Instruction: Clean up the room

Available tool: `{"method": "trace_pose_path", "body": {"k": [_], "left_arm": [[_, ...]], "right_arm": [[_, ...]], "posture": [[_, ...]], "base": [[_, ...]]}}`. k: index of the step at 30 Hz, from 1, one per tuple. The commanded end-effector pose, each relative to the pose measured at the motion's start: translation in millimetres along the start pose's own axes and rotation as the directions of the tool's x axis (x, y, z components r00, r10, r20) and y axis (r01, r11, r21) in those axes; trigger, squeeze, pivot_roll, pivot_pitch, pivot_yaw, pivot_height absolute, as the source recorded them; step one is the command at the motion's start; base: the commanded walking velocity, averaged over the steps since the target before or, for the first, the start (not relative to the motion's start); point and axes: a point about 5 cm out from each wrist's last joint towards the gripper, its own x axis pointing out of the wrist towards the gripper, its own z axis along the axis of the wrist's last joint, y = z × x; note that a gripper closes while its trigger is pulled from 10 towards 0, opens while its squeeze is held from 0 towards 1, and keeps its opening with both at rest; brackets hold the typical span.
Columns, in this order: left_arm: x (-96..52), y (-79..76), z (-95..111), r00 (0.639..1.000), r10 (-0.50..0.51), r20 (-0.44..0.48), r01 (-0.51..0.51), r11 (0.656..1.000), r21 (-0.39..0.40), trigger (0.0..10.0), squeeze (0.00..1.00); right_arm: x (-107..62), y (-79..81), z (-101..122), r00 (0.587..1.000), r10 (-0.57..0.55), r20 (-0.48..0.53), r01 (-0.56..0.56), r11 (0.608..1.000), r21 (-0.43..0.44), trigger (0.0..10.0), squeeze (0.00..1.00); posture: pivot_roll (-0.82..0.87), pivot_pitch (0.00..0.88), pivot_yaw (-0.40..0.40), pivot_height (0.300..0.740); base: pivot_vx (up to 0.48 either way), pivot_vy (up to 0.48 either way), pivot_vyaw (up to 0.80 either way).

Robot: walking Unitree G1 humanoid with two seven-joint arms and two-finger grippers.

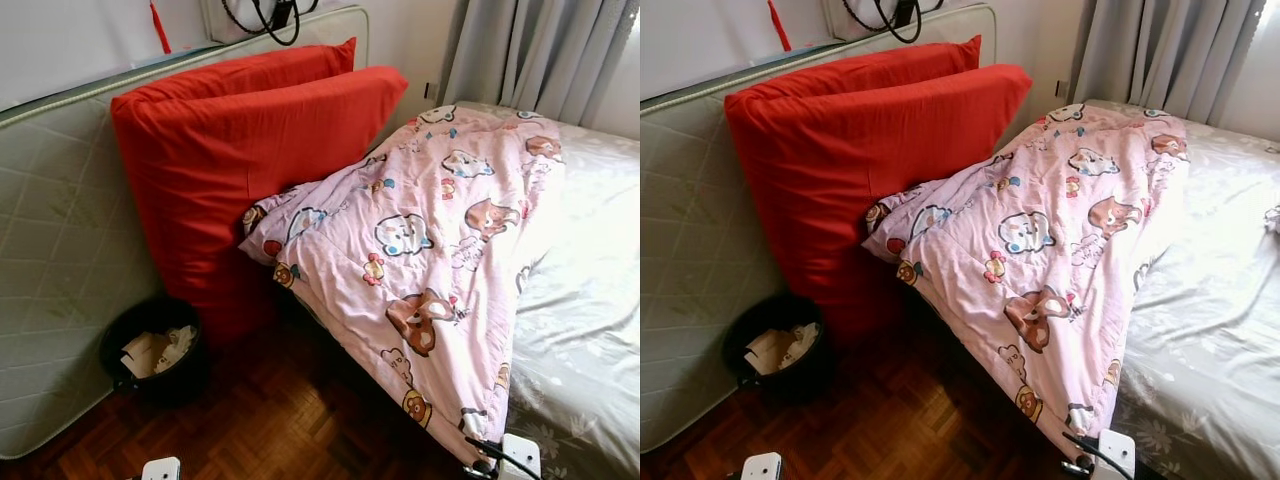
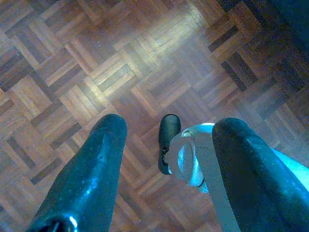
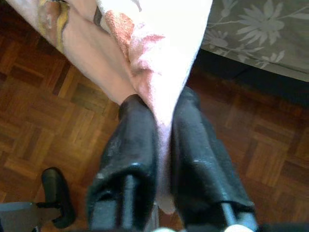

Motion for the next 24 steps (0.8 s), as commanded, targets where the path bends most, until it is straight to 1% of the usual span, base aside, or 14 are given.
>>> {"method": "trace_pose_path", "body": {"k": [1,3,6,11,12,13,24], "left_arm": [[-1.6,3.7,-3,1.000,0.005,-0.014,-0.005,1.000,0.015,10.0,0.00],[-1.7,3.9,-3,1.000,0.006,-0.014,-0.006,1.000,0.015,10.0,0.00],[-2.1,4.1,-4,1.000,0.005,-0.013,-0.004,1.000,0.018,10.0,0.00],[-2.5,4.1,-6,1.000,0.002,-0.018,-0.002,1.000,0.021,10.0,0.00],[-2.7,4.0,-6,1.000,0.002,-0.020,-0.001,1.000,0.021,10.0,0.00],[-2.7,3.9,-7,1.000,0.001,-0.021,-0.001,1.000,0.023,10.0,0.00],[-3.3,3.5,-9,1.000,0.000,-0.023,0.000,1.000,0.027,10.0,0.00]], "right_arm": [[-2.6,-6.5,-8,0.999,-0.027,-0.034,0.028,0.999,0.016,10.0,1.00],[-3.3,-8.8,-10,0.998,-0.035,-0.045,0.035,0.999,0.011,10.0,1.00],[-0.4,4.5,-6,0.999,-0.035,-0.027,0.035,0.999,-0.005,10.0,1.00],[-1.4,4.0,-10,0.998,-0.039,-0.039,0.039,0.999,-0.006,10.0,1.00],[-1.6,4.2,-11,0.998,-0.035,-0.043,0.035,0.999,0.003,10.0,0.88],[-1.7,4.5,-11,0.998,-0.033,-0.045,0.033,0.999,0.002,10.0,0.00],[-1.1,8.9,-9,1.000,-0.012,-0.023,0.012,1.000,0.024,10.0,0.00]], "posture": [[0.00,0.000,0.024,0.740],[0.00,0.000,0.024,0.740],[0.00,0.000,0.023,0.740],[-0.01,0.000,0.023,0.740],[-0.01,0.000,0.023,0.740],[-0.01,0.000,0.021,0.740],[0.00,0.000,0.019,0.740]], "base": [[0.000,0.000,0.00],[0.000,0.000,0.00],[0.000,0.000,0.00],[0.000,0.000,0.00],[0.000,0.000,0.00],[0.000,0.000,0.00],[0.000,0.000,0.00]]}}
